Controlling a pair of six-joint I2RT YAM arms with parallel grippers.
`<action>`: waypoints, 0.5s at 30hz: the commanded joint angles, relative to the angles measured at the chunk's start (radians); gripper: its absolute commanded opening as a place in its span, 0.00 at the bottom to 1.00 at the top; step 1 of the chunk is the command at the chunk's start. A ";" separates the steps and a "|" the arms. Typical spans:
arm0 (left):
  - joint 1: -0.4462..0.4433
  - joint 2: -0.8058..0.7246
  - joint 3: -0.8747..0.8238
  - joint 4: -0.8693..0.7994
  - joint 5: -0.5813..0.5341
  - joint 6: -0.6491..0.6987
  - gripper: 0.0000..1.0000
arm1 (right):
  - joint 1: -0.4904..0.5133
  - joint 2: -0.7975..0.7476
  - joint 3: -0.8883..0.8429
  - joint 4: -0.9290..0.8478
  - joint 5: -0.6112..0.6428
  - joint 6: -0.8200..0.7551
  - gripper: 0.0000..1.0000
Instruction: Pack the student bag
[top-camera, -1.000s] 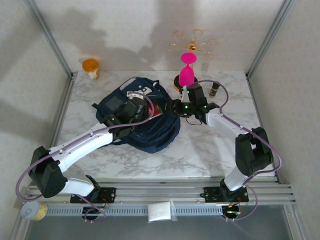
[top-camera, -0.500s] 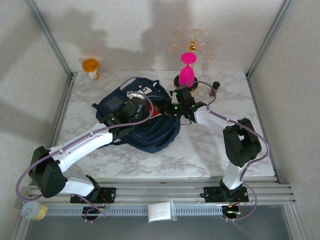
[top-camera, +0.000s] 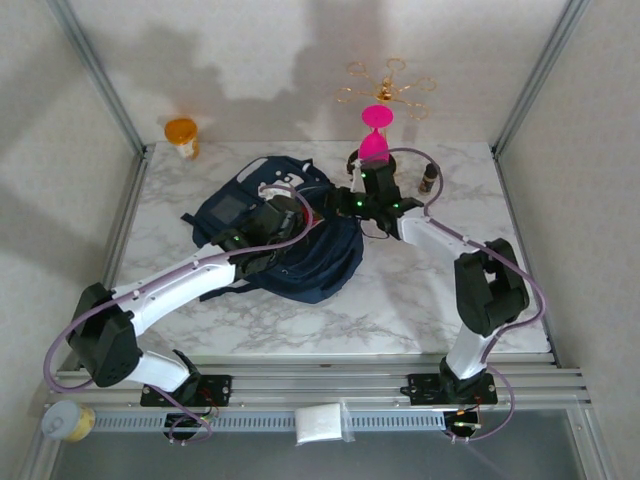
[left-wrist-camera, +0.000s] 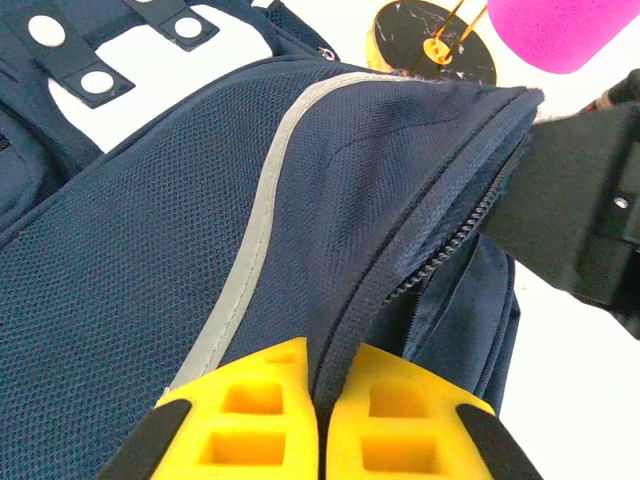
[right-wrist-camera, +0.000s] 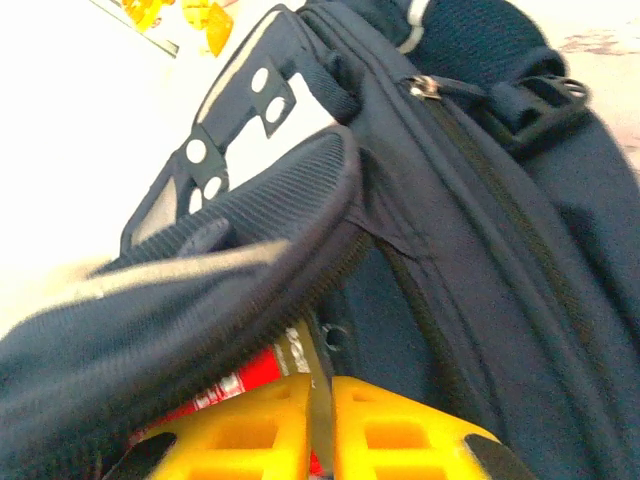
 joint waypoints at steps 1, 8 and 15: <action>-0.011 0.007 0.029 0.098 0.008 -0.050 0.00 | -0.001 -0.090 -0.076 -0.005 -0.017 -0.045 0.16; -0.013 0.014 0.029 0.101 0.016 -0.042 0.00 | 0.082 -0.121 -0.185 -0.011 0.023 0.068 0.08; -0.013 -0.004 0.010 0.102 0.049 -0.053 0.00 | 0.131 0.003 -0.062 -0.063 0.118 0.080 0.05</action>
